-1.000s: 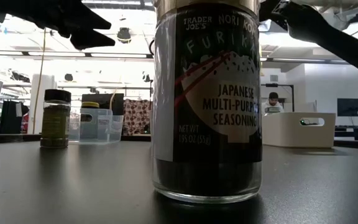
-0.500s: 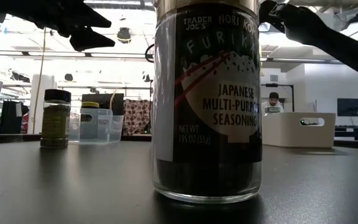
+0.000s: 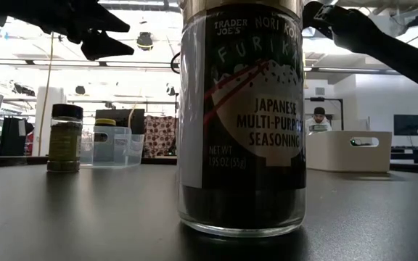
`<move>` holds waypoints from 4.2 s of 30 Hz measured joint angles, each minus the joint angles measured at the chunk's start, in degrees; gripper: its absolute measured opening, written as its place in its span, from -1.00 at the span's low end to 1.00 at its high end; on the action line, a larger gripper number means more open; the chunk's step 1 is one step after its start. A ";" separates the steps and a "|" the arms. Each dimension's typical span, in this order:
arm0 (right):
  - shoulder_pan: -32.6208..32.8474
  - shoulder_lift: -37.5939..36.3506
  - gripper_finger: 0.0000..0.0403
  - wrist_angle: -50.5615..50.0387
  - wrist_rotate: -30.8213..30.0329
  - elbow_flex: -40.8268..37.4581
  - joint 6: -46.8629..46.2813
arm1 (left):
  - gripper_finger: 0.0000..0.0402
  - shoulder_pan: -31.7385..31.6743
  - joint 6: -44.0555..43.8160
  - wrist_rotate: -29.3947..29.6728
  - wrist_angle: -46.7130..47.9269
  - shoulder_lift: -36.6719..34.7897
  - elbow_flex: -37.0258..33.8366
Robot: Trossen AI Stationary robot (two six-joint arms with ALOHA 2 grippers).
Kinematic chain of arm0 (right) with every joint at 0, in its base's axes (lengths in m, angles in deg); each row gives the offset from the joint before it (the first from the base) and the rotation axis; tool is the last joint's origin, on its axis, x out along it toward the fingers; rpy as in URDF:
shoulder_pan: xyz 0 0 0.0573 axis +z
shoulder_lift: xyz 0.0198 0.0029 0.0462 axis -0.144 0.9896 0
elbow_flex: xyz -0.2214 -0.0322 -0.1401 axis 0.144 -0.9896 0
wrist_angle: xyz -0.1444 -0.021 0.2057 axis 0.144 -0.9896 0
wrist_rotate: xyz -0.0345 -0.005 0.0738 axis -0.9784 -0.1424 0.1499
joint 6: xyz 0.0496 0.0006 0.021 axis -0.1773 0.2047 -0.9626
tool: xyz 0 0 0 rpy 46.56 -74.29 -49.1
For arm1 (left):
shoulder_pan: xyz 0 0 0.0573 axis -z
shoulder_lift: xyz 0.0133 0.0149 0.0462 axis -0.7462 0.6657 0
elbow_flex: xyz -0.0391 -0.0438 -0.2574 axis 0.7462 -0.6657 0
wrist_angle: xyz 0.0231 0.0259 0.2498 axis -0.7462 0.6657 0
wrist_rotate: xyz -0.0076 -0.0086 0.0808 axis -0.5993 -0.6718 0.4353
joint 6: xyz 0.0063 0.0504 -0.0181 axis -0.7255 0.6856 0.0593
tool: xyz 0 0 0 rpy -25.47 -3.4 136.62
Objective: Sort spices by type
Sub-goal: Put the top gold spice bottle into the left white bin, then put the left black spice bottle into the bottom transparent bin
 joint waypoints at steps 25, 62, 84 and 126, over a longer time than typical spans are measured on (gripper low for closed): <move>-0.27 0.13 0.55 -2.46 -0.20 0.87 2.15 | 0.80 0.00 -0.02 -0.07 0.96 0.00 0.02; -0.27 0.13 0.73 -2.16 -0.09 0.87 2.38 | 0.80 0.01 0.00 -0.05 1.24 0.01 0.02; -1.48 -10.23 0.85 -5.99 -0.07 0.85 -9.14 | 0.80 0.02 0.00 -0.04 2.48 0.00 0.04; 32.89 -86.51 0.85 20.60 -22.89 -80.23 -54.64 | 0.74 0.20 -5.16 8.00 14.75 8.42 11.39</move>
